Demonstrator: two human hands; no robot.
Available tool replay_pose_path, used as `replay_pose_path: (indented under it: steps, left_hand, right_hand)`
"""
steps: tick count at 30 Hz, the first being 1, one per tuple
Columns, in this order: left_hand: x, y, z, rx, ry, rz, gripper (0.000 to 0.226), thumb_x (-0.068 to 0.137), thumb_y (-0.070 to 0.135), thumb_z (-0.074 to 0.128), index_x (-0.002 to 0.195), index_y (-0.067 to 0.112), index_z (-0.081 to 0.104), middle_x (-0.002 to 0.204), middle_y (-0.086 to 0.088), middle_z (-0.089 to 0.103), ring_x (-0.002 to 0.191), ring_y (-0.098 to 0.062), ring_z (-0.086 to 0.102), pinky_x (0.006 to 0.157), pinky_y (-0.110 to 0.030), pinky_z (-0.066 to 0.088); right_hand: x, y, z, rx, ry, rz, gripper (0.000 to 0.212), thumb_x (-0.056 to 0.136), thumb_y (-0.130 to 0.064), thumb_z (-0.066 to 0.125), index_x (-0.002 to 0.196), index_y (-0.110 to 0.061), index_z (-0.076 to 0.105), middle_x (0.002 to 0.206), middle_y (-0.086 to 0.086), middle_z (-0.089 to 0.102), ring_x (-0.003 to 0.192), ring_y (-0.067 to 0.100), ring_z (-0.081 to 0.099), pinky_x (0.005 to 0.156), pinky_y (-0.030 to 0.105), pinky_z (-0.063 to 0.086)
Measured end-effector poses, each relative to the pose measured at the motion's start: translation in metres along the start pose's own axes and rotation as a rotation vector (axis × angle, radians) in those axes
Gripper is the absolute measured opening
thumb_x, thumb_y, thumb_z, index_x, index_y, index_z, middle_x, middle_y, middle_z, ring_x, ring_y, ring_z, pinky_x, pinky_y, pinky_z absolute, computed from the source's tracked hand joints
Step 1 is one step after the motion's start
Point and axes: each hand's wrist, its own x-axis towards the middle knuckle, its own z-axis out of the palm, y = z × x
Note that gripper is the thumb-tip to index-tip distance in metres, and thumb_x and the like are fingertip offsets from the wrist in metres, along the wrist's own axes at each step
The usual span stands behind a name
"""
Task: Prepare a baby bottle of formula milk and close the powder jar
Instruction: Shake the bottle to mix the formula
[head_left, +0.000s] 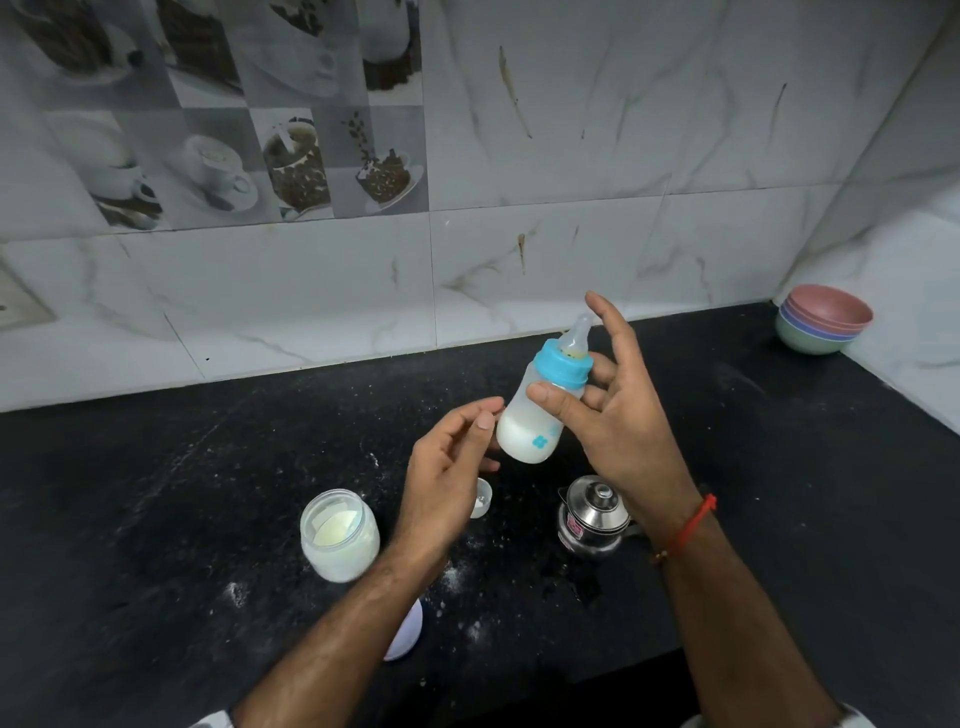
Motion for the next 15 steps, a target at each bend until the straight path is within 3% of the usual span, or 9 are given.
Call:
replay_pose_path:
  steps: [3, 5, 8, 10, 12, 15]
  left_hand:
    - [0.004, -0.01, -0.009, 0.016, 0.1, -0.004, 0.027, 0.094, 0.006, 0.071, 0.118, 0.017, 0.075, 0.102, 0.003, 0.081, 0.092, -0.009, 0.076, 0.079, -0.023, 0.063]
    - [0.005, -0.016, -0.018, 0.023, 0.139, -0.022, 0.02, 0.089, 0.004, 0.076, 0.105, 0.015, 0.08, 0.09, -0.006, 0.082, 0.077, -0.014, 0.076, 0.069, -0.024, 0.063]
    - [0.002, -0.023, -0.03, 0.081, 0.179, -0.044, 0.004, 0.089, 0.015, 0.078, 0.087, 0.014, 0.081, 0.072, -0.01, 0.078, 0.059, -0.018, 0.07, 0.058, -0.028, 0.06]
    - [-0.002, -0.029, -0.037, 0.202, 0.212, -0.036, 0.02, 0.091, 0.028, 0.077, 0.077, 0.013, 0.079, 0.062, -0.008, 0.074, 0.053, -0.017, 0.068, 0.057, -0.023, 0.058]
    - [-0.005, -0.034, -0.044, 0.303, 0.19, -0.04, 0.016, 0.09, 0.031, 0.078, 0.081, 0.018, 0.078, 0.065, -0.002, 0.076, 0.056, -0.014, 0.07, 0.06, -0.019, 0.057]
    - [-0.013, -0.041, -0.053, 0.338, 0.124, -0.05, 0.006, 0.089, 0.019, 0.079, 0.095, 0.021, 0.077, 0.077, 0.005, 0.079, 0.063, -0.015, 0.074, 0.059, -0.019, 0.056]
  right_hand:
    - [0.006, 0.011, 0.0, -0.013, 0.011, -0.005, 0.091, 0.085, -0.011, 0.08, 0.153, -0.043, 0.028, 0.117, 0.003, 0.071, 0.109, 0.018, 0.072, 0.101, 0.039, 0.056]
    - [0.011, 0.025, 0.0, -0.025, 0.025, 0.026, 0.086, 0.084, -0.011, 0.082, 0.15, -0.039, 0.034, 0.119, 0.0, 0.07, 0.108, 0.018, 0.072, 0.1, 0.039, 0.057]
    - [0.022, 0.058, 0.003, -0.079, 0.051, 0.108, 0.075, 0.081, -0.015, 0.085, 0.142, -0.033, 0.046, 0.126, -0.007, 0.066, 0.109, 0.014, 0.071, 0.1, 0.043, 0.057]
    - [0.03, 0.084, 0.009, -0.127, 0.068, 0.167, 0.068, 0.078, -0.018, 0.088, 0.135, -0.031, 0.053, 0.126, -0.008, 0.067, 0.11, 0.013, 0.07, 0.101, 0.044, 0.057]
    - [0.037, 0.108, 0.015, -0.25, 0.091, 0.195, 0.064, 0.076, -0.02, 0.09, 0.131, -0.024, 0.059, 0.12, -0.007, 0.069, 0.109, 0.013, 0.069, 0.102, 0.042, 0.056]
    - [0.043, 0.138, 0.024, -0.439, 0.074, 0.215, 0.056, 0.074, -0.016, 0.09, 0.123, -0.017, 0.065, 0.107, -0.007, 0.068, 0.107, 0.017, 0.065, 0.098, 0.033, 0.053]
